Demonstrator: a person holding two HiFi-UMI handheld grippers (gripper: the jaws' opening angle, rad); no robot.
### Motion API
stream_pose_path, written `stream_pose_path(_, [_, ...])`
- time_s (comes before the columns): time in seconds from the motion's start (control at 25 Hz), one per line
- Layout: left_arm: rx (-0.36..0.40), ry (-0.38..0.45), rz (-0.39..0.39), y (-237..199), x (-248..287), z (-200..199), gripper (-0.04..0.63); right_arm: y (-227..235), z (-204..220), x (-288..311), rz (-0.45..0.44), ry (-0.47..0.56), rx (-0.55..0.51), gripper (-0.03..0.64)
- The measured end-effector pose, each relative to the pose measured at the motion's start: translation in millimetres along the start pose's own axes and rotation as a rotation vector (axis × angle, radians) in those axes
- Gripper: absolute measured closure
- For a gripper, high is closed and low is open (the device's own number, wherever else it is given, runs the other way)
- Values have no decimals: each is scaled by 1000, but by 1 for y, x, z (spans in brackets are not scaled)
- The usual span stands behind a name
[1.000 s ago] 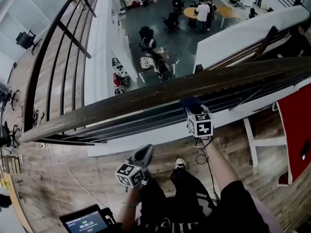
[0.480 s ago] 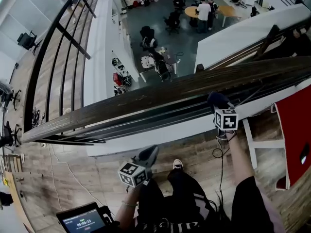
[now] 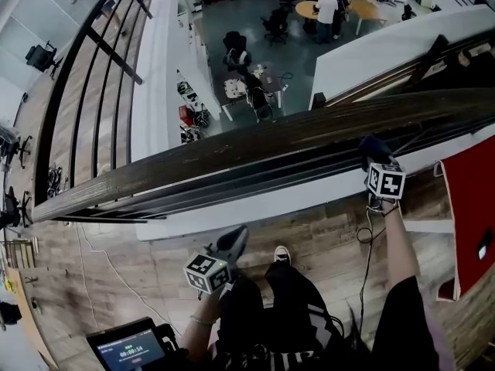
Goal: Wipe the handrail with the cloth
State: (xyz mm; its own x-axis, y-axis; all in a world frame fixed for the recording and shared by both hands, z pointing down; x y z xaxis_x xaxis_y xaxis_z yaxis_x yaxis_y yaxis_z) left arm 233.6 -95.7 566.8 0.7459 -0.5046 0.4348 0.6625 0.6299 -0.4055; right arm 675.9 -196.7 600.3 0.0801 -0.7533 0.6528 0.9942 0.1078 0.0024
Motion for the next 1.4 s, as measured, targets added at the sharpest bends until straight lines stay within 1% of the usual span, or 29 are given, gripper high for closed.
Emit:
stream_pose_path(0.16, [-27,35,-34,-16,-13,3,594,-54,19,-5,-85,0,-10,512])
stream_pose_path(0.28, [-50,54,-68,-31,-31,8,594,-112,39,-8,-156,-33,-28,512])
stream_pose_path(0.44, [-71,61,-116,-70,-71,17,594,-216,65,-10,-254,-81,-45,512])
stream_pose_path(0.68, [-124,99,-163,-145,-158,40,594,-393,90,-9,-379,-124,-93,512])
stream_pose_path(0.8, [-122,104,-175,-175,-189,51,594,-462,99,-4,-422,-133,-108,512])
stream_pose_path(1.04, [-108,79,-172,-251,-249,80,594,-607,109,7,-492,-141,-164,512])
stream_pose_path(1.24, [-123,95,-186,-298,-282,97,594,-703,121,17,-549,-155,-228,512])
stream_pose_path(1.4, [-128,109,-202,-327,-303,103,594,-772,126,23,-592,-164,-274,512])
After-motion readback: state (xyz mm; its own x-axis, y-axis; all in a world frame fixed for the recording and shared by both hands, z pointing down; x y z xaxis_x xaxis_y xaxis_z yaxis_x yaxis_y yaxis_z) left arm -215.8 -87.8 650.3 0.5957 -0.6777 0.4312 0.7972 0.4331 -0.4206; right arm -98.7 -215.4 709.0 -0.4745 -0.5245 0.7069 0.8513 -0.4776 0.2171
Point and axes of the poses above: the fingertips, and each gripper's own axes: x forward along the fingers, y to its right, z out of its underside, the point moved 2 cm from there along -x, backward along the fingers, and after that the axes turned 3 degrees about -z, right-handed, at the moved point
